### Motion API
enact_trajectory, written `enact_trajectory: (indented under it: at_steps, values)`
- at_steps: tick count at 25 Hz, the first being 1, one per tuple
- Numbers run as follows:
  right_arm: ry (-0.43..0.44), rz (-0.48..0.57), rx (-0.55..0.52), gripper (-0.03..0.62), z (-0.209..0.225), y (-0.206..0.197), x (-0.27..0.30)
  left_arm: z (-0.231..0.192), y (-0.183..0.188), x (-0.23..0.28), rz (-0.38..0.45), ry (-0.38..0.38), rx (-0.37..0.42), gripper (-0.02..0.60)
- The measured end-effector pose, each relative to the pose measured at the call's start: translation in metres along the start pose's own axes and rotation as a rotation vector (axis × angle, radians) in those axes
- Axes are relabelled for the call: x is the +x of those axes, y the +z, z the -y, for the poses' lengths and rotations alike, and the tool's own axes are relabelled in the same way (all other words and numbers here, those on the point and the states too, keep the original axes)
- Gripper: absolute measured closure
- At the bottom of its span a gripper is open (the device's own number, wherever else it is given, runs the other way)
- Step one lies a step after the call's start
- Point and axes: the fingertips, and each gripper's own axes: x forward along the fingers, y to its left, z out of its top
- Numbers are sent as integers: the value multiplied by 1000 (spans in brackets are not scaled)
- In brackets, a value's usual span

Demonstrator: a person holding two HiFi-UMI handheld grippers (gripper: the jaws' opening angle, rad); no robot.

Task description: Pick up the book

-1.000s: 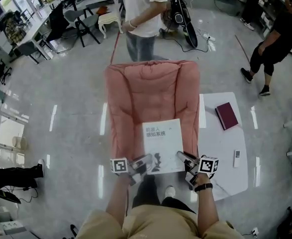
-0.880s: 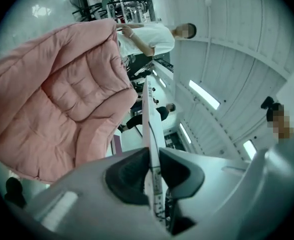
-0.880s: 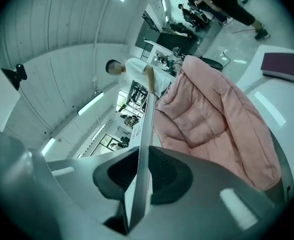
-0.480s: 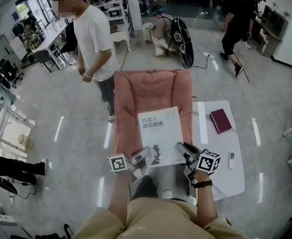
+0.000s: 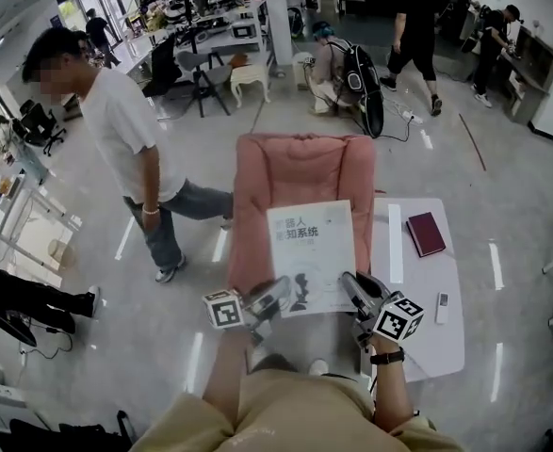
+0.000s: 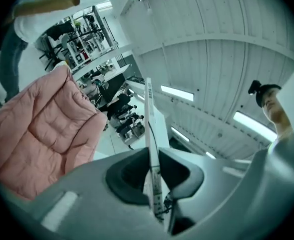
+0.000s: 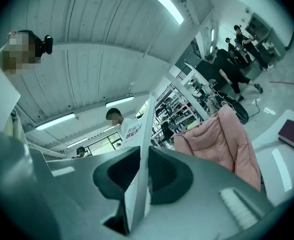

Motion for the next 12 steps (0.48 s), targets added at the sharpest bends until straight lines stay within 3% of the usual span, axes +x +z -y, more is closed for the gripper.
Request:
enact_trajectory:
  at_steps: [12]
  values:
    - [-111,63,-203,536,-13,-5,9,14,16,-6,19,81,269,537]
